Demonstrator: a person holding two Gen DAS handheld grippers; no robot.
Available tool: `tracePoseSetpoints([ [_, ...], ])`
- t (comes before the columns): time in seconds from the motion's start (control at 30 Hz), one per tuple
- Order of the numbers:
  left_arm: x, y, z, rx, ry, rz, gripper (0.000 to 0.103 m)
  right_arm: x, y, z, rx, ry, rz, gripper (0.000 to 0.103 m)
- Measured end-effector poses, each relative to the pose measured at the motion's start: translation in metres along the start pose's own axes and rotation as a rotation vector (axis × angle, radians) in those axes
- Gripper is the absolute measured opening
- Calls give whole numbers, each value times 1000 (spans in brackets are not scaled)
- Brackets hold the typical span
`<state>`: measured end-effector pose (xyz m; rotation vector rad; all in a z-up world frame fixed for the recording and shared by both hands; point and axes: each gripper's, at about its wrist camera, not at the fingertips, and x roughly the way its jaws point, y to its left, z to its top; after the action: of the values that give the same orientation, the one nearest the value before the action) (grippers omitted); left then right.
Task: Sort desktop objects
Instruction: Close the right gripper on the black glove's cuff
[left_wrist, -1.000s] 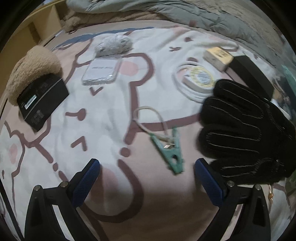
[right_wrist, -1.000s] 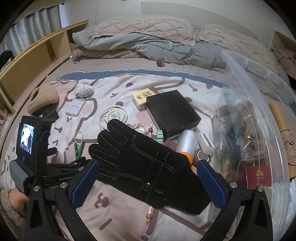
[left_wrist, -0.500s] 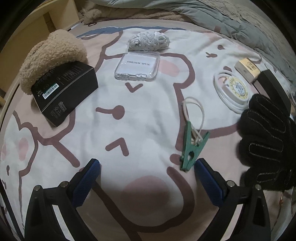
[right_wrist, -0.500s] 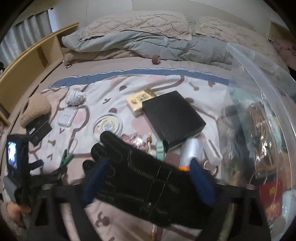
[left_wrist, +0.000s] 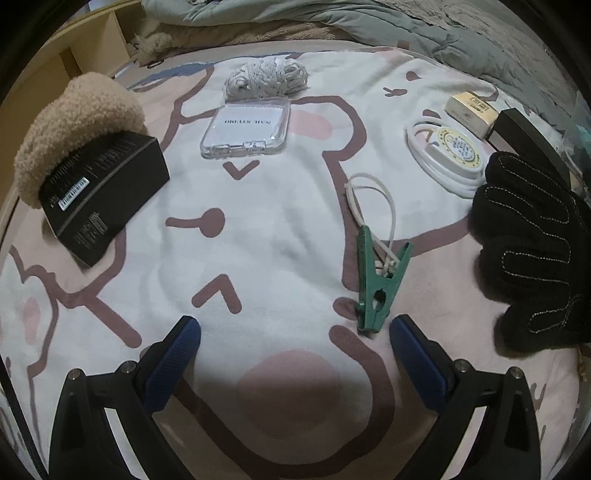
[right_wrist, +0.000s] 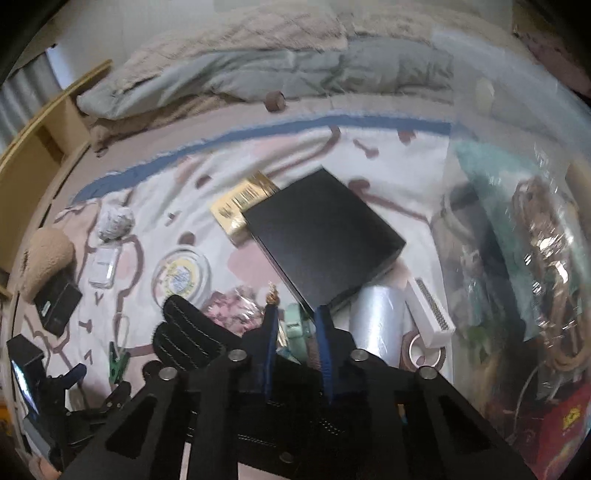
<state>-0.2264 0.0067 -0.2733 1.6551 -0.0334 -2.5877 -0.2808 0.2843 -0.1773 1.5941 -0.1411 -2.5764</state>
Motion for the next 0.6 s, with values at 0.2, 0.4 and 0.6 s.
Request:
tracePoseSetpoints([
  [0.2, -2, -1, -8, 12, -58, -18, 103, 22, -12, -8, 63, 96, -10, 18],
  [0.4, -1, -2, -9, 16, -69, -9, 103, 11, -5, -15, 3, 112, 2, 18],
  [0.6, 4, 2, -2, 8, -64, -21, 103, -13, -1, -26, -38, 114, 54, 18],
])
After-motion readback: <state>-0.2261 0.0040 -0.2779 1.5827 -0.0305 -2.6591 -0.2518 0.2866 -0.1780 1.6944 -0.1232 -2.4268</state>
